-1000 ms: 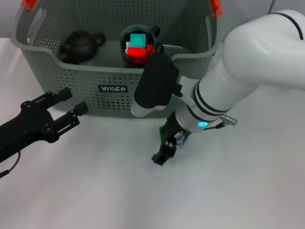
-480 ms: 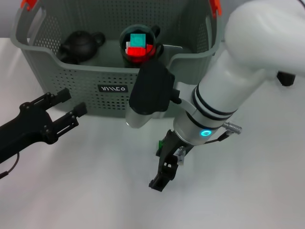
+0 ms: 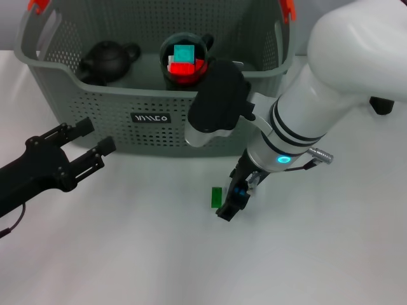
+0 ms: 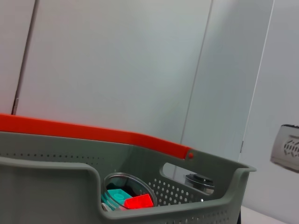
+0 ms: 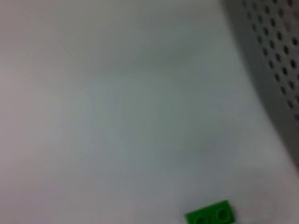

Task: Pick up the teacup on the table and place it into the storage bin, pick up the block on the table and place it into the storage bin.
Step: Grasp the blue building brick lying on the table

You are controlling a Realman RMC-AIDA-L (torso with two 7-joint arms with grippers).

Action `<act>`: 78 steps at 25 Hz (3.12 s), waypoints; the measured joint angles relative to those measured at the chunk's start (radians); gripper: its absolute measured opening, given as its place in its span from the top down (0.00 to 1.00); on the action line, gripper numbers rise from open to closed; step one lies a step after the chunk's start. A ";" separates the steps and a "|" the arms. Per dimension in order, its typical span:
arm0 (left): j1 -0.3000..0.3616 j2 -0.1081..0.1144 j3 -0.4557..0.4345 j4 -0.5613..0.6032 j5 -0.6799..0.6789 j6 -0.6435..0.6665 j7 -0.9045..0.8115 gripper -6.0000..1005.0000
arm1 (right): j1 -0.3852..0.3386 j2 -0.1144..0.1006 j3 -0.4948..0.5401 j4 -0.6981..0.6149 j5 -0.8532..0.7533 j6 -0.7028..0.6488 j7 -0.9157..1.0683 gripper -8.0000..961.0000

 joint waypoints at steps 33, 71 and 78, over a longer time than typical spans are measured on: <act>-0.002 0.000 0.004 -0.002 0.001 0.005 0.000 0.37 | 0.000 -0.008 0.051 0.044 0.023 -0.016 0.013 0.09; -0.007 0.000 0.006 -0.002 -0.001 -0.001 0.000 0.37 | 0.056 0.000 0.020 0.151 0.018 0.035 0.090 0.14; -0.007 0.000 0.006 -0.002 -0.001 -0.001 0.000 0.37 | 0.062 0.001 0.015 0.154 0.022 0.032 0.087 0.24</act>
